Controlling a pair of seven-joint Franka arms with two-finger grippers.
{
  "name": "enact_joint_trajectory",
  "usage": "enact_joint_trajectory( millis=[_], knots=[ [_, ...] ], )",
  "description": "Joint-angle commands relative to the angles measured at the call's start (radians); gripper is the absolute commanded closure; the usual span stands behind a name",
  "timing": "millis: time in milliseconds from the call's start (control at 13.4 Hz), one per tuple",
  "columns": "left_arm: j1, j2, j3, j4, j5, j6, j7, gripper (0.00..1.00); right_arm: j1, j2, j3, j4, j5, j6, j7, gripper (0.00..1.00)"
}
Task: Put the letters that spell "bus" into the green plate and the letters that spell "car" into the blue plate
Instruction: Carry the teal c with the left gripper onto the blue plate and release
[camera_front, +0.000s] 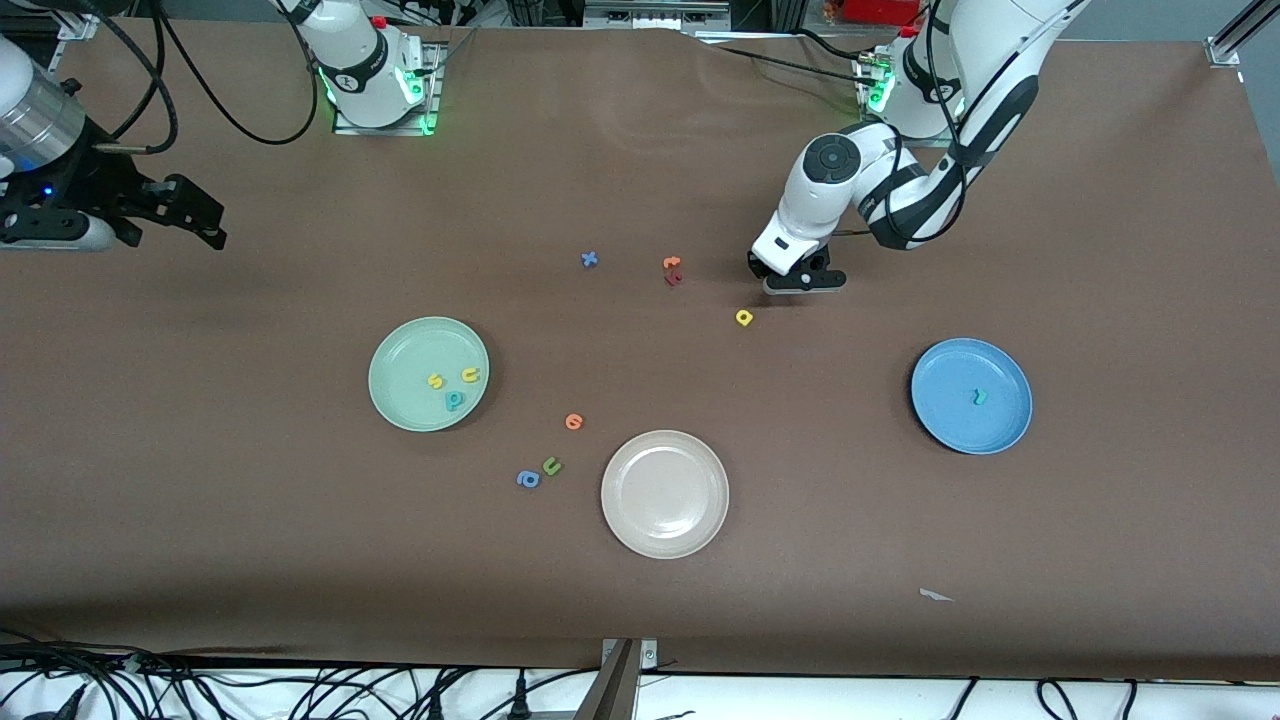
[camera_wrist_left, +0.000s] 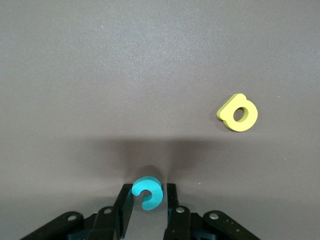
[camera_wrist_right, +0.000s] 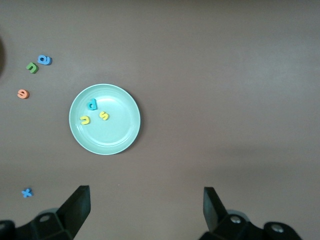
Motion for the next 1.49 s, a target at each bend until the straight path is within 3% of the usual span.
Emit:
enact_joint_trajectory(
  millis=[0,224,447,746,1193,1416],
  knots=[
    [-0.003,0.012,0.005,0.015,0.061,-0.001,-0.028,0.69,-0.003,0.034,-0.046,0.046,0.003,0.004,-0.051,0.0],
    [0.0,0.013,0.006,0.015,0.067,-0.001,-0.029,0.69,0.018,0.048,-0.06,0.069,0.002,-0.015,-0.042,0.0],
    [0.0,0.013,0.006,0.015,0.067,-0.001,-0.029,0.73,0.041,0.053,-0.118,0.069,0.011,-0.021,-0.042,0.0],
    [0.006,0.015,0.008,0.02,0.067,-0.001,-0.026,0.76,0.034,0.07,-0.104,0.081,0.018,-0.018,-0.042,0.0],
    [0.041,0.026,0.009,0.198,0.05,-0.236,0.07,0.77,0.035,0.09,-0.089,0.106,0.014,-0.026,-0.041,0.0],
    [0.139,0.041,0.008,0.261,0.045,-0.271,0.236,0.77,0.035,0.091,-0.091,0.106,0.018,-0.026,-0.042,0.0]
  ],
)
